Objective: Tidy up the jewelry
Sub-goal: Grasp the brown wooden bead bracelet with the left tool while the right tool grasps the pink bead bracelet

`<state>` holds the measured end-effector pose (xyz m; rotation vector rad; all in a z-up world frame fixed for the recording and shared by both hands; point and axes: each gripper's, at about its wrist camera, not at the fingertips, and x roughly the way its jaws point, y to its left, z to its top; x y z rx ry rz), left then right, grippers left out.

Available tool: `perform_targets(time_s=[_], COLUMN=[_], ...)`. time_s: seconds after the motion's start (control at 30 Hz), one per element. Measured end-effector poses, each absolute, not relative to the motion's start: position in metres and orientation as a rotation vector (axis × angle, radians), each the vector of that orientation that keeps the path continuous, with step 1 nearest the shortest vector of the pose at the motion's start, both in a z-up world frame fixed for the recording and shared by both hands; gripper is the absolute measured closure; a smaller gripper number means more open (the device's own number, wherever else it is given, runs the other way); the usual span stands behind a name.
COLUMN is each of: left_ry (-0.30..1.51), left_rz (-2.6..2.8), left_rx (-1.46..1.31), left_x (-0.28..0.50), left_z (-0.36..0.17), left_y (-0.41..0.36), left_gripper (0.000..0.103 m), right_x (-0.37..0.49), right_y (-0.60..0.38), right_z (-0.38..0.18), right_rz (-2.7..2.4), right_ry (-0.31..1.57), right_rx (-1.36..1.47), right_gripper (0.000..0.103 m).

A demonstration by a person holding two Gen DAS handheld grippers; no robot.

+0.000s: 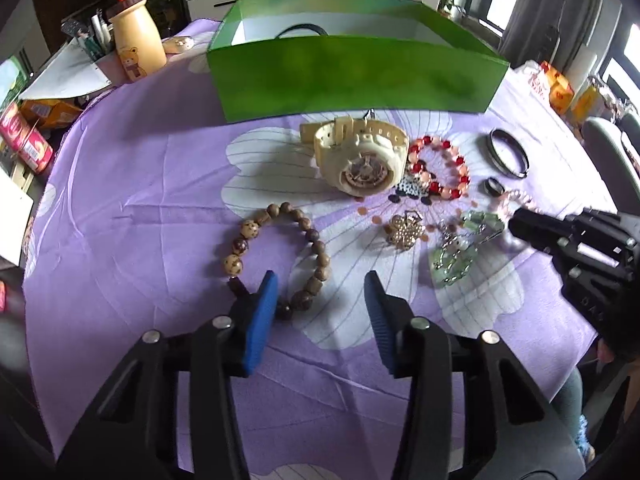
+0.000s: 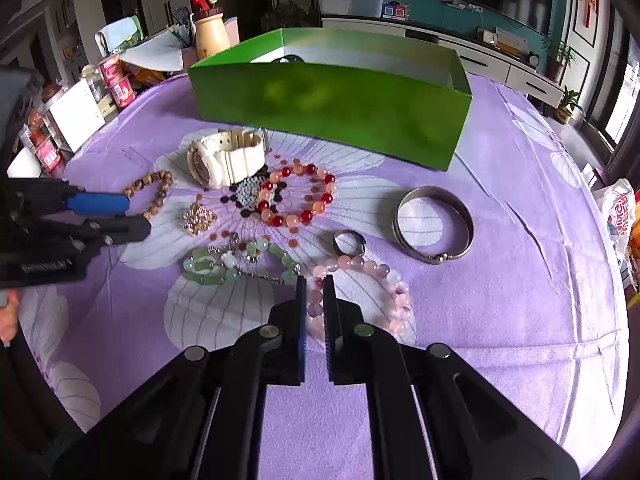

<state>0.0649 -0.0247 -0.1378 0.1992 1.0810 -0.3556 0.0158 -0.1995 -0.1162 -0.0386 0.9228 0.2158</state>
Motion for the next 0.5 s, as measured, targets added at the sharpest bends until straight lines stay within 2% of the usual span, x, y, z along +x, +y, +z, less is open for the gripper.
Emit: perform_targets(time_s=[0.17,0.23,0.5], left_ry=[1.094,1.096,1.084], left_rz=[-0.345,-0.346,-0.365], left_rx=[0.227,0.217,0.091], left_x=[0.069,0.070,0.071], left_z=[-0.141,-0.141,-0.130], left_y=[-0.029,-0.028,-0.015], left_gripper=[0.078,0.093,0.096], right_x=[0.017,0.017,0.016], right_y=[-0.204,-0.204,-0.203], right_z=[-0.102,-0.096,-0.082], right_rz=[0.210,0.208,0.223], right_ry=[0.893,0.880,0.852], right_rx=[-0.010,-0.008,0.005], right_gripper=[0.096,0.096,0.096])
